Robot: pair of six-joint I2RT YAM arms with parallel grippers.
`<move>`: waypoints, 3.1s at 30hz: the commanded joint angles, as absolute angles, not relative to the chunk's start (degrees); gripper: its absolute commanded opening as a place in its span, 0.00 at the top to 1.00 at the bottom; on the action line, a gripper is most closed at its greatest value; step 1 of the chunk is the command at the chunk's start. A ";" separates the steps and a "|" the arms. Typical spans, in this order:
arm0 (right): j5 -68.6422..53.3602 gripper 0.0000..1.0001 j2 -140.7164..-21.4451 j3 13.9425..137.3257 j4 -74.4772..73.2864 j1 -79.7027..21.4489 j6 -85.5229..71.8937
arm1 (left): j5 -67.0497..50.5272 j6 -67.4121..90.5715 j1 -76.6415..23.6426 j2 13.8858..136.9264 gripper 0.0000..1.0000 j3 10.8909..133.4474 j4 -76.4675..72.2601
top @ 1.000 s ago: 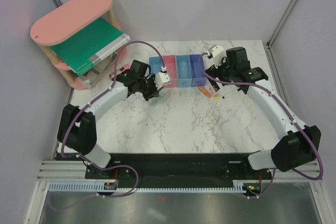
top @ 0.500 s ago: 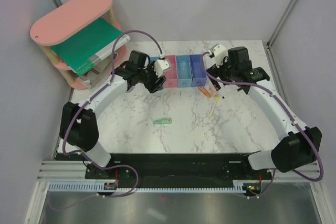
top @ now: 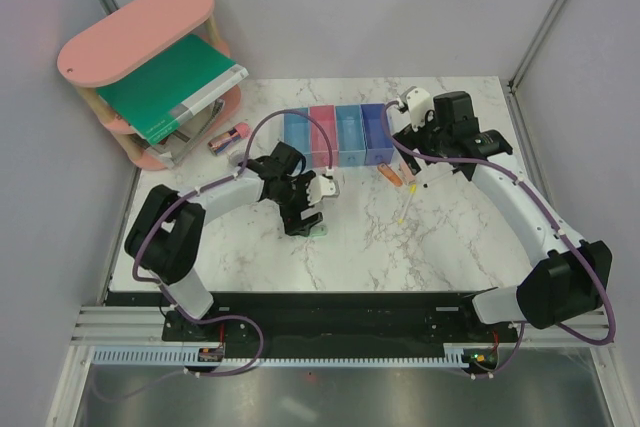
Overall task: Sort the stationery into containers
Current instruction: Pick up the stationery from the center of the board.
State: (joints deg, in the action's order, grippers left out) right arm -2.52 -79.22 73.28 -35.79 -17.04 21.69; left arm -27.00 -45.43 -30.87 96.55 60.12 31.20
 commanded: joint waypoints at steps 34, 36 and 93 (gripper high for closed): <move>-2.90 0.02 -74.44 69.26 -33.05 -16.17 20.92 | -6.86 -42.36 -42.63 104.94 0.22 54.49 22.85; -2.90 0.02 -74.36 69.26 -33.05 -16.17 20.92 | -5.81 -43.77 -42.63 104.50 0.20 54.49 24.60; -1.14 0.02 -73.74 69.00 -31.55 -16.00 19.34 | -21.98 -17.70 -27.62 94.13 0.98 82.79 34.66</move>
State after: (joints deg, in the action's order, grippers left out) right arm -2.48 -75.68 69.65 -34.20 -16.32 20.71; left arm -18.52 -30.57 -33.32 96.14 78.65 40.49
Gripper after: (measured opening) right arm 0.982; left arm 0.158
